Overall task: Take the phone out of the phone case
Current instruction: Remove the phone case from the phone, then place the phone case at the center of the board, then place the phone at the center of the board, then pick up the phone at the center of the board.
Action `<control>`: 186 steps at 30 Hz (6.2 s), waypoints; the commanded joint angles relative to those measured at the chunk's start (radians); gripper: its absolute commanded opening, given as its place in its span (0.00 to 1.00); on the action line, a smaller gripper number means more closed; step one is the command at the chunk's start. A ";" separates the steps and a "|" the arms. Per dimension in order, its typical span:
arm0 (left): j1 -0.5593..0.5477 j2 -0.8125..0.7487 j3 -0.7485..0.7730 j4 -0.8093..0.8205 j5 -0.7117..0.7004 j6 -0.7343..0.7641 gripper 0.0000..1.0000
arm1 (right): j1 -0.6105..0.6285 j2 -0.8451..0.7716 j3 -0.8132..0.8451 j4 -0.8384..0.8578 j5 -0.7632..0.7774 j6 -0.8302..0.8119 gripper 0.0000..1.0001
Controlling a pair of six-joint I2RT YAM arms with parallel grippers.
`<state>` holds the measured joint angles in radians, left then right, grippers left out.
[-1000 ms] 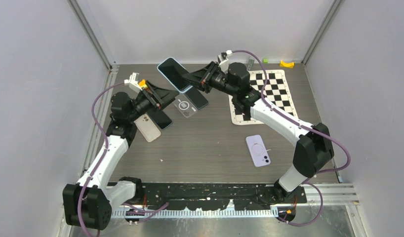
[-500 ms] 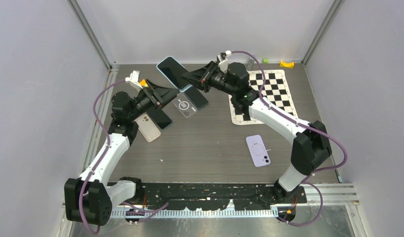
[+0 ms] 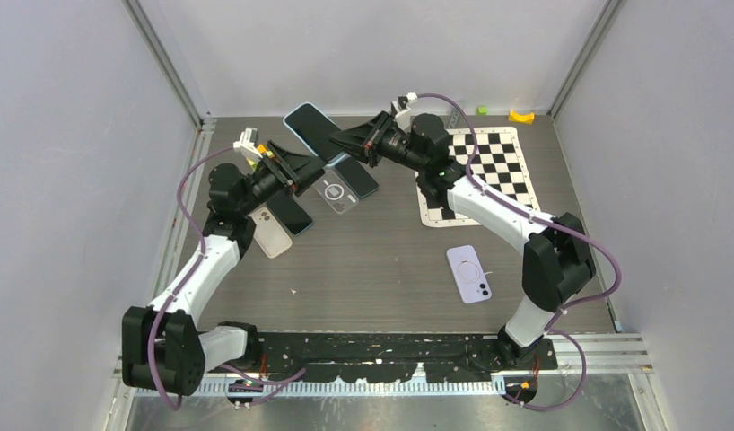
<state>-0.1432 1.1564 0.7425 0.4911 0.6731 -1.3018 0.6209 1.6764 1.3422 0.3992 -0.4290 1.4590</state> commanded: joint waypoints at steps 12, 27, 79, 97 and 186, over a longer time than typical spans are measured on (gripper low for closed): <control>-0.001 0.088 0.035 -0.031 -0.133 0.050 0.00 | -0.008 0.006 0.063 -0.043 -0.229 -0.094 0.01; -0.045 0.126 -0.047 -0.669 -0.243 0.329 0.00 | -0.168 -0.119 -0.154 -0.474 -0.406 -0.417 0.01; -0.277 -0.139 -0.053 -1.101 -0.477 0.436 1.00 | -0.028 -0.054 -0.354 -0.865 0.089 -0.719 0.89; -0.277 -0.093 -0.016 -0.957 -0.328 0.493 1.00 | -0.392 -0.489 -0.555 -1.244 0.684 -0.657 1.00; -0.302 0.364 0.127 -0.631 -0.102 0.323 0.45 | 0.123 -0.207 -0.497 -0.321 -0.010 -0.642 0.33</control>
<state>-0.4404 1.5169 0.8356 -0.1581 0.5831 -0.9672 0.7124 1.4506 0.7517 -0.0158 -0.4103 0.8433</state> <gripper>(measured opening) 0.543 0.780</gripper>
